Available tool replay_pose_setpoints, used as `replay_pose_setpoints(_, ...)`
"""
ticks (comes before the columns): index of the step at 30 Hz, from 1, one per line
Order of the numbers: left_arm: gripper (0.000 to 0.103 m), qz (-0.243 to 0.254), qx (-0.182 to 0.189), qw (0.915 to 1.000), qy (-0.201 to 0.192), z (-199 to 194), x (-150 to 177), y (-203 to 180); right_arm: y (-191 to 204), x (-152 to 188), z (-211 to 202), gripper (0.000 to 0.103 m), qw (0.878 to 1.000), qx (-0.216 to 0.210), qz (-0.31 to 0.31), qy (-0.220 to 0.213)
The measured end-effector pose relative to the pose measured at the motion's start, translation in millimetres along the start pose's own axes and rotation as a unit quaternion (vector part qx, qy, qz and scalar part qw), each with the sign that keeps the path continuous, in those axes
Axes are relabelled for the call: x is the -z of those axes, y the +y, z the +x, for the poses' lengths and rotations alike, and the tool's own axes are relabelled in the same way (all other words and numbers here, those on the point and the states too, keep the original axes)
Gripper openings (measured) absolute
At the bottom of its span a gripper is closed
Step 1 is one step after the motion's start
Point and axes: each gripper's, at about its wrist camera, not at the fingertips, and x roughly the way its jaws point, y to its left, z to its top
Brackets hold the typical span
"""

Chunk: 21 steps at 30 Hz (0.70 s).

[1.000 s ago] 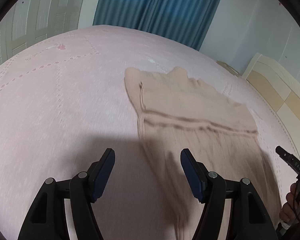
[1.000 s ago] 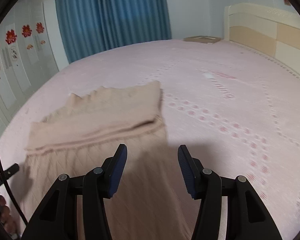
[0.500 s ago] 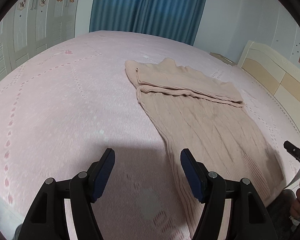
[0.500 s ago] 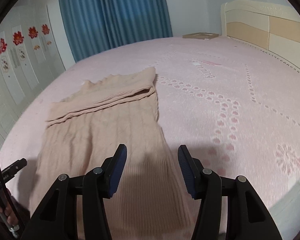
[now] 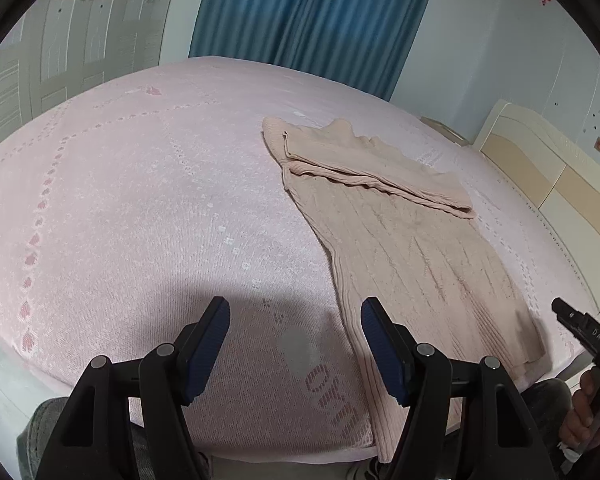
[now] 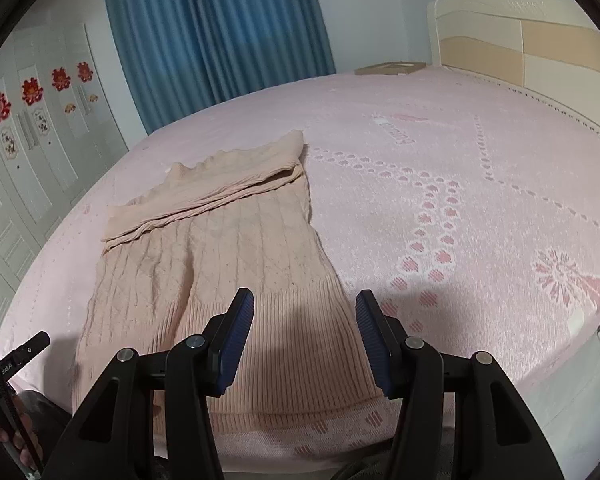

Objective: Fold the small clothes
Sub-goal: 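Release the sweater and withdraw both grippers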

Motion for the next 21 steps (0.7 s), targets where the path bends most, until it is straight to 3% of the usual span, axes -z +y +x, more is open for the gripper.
replay_pose_setpoints(7, 0.066, 0.001, 0.029, 0.9991, 0.032, 11, 5, -8, -1, 3, 6, 0.052, 1.000, -0.002, -0.002, 0.016)
replay_pose_setpoints(14, 0.067, 0.020, 0.090, 0.9920, 0.087, 27, 14, -24, -5, 2, 22, 0.052, 0.999, -0.008, 0.015, 0.050)
replay_pose_setpoints(21, 0.065, 0.034, 0.094, 0.9904, 0.096, 31, 20, -32, -13, 3, 45, 0.052, 0.994, 0.014, 0.050, 0.098)
